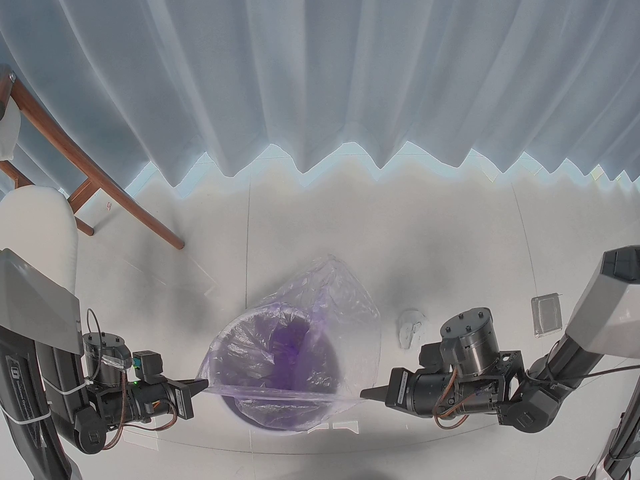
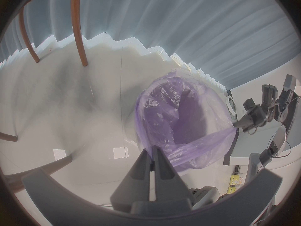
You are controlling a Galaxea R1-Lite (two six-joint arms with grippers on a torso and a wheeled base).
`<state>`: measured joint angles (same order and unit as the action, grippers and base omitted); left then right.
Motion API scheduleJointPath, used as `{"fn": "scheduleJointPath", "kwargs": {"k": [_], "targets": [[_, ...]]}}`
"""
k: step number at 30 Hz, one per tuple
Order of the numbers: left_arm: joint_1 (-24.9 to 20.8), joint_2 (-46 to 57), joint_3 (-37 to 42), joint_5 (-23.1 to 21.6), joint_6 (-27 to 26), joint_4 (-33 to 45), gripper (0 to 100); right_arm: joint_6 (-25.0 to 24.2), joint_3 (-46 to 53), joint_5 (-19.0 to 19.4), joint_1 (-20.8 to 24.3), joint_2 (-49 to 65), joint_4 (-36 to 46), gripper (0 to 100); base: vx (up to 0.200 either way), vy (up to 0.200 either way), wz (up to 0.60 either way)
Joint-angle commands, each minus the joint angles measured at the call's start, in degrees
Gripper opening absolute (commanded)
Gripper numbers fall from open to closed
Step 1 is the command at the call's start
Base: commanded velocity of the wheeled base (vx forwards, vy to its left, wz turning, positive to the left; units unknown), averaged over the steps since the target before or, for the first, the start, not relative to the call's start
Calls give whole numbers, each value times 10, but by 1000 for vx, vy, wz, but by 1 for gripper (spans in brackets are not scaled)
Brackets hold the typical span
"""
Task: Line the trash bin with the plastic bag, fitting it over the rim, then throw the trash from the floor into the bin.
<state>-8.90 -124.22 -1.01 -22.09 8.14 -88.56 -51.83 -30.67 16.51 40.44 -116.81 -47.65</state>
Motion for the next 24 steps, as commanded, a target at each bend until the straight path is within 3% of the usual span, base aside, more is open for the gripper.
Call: {"fn": "scheduleJointPath", "kwargs": {"k": [1, 9, 10, 12, 17, 24], "targets": [[0, -1, 9, -1, 0, 0, 0, 1, 21, 6, 39, 9, 0, 0, 0, 0, 0], [3, -2, 9, -1, 0, 0, 0, 16, 27, 5, 48, 7, -6, 0, 0, 0, 0], [2, -2, 9, -1, 0, 0, 0, 20, 26, 5, 48, 8, -7, 100, 0, 0, 0], [4, -1, 9, -1, 0, 0, 0, 22, 22, 3, 45, 10, -18, 100, 0, 0, 0], [4, 6, 7, -4, 5, 0, 0, -32, 25, 4, 32, 35, -101, 100, 0, 0, 0], [7, 0, -20, -8, 6, 0, 0, -43, 18, 5, 11, 45, -111, 100, 0, 0, 0]]}}
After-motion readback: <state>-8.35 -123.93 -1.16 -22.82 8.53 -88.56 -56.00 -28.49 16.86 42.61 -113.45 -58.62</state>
